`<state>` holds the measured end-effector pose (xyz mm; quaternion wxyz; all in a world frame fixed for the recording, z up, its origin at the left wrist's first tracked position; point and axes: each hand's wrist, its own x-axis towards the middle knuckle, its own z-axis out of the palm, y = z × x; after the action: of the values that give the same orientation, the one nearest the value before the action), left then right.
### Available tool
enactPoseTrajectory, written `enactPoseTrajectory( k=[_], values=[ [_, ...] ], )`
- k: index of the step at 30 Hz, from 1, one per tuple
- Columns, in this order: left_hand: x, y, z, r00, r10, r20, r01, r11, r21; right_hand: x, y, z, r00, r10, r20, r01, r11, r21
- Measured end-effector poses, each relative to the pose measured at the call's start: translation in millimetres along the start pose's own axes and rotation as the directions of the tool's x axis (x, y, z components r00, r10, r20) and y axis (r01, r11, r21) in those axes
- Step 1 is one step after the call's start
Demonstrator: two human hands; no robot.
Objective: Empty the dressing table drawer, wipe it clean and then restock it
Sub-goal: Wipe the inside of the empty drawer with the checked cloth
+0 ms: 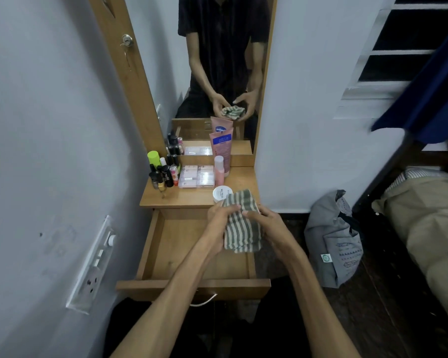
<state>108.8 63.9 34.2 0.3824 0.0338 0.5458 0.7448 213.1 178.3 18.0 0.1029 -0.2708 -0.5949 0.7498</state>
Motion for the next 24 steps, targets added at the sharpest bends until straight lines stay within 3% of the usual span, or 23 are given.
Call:
enactPoseTrajectory(
  k=[4,8,10,13,17,21,22,24],
  values=[
    [-1.2,-15.2,-19.3,0.999,0.03,-0.036,-0.022,0.979,0.202,-3.4,9.8,10.4,0.999,0.02,-0.033,-0.024,0.992,-0.125],
    [8.0,-24.0,-52.1,0.987,0.127,-0.096,-0.071,0.891,0.448,2.5,16.2,25.6,0.95,-0.037,-0.309,-0.036,0.973,-0.226],
    [11.0,-25.9,-74.1,0.956,0.239,-0.168,-0.076,0.759,0.647,5.1,21.6,35.0,0.911,-0.079,-0.405,-0.075,0.934,-0.349],
    [11.8,-21.2,-109.3,0.851,0.457,-0.259,0.015,0.473,0.881,12.4,32.3,49.8,0.888,-0.077,-0.453,-0.137,0.896,-0.421],
    [20.6,-9.0,-147.5,0.854,0.413,-0.316,0.129,0.42,0.898,24.0,45.4,72.0,0.85,-0.12,-0.513,-0.197,0.831,-0.521],
    [27.1,3.1,-165.7,0.78,0.569,-0.262,0.205,0.164,0.965,33.6,56.8,87.7,0.815,-0.214,-0.539,-0.192,0.777,-0.599],
    [29.1,5.4,-170.6,0.759,0.589,-0.278,0.234,0.152,0.96,35.9,59.5,89.8,0.809,-0.231,-0.54,-0.18,0.777,-0.604],
    [35.4,9.4,-183.3,0.75,0.548,-0.371,0.288,0.234,0.929,40.5,64.1,94.1,0.789,-0.26,-0.557,-0.157,0.791,-0.592]
  ],
)
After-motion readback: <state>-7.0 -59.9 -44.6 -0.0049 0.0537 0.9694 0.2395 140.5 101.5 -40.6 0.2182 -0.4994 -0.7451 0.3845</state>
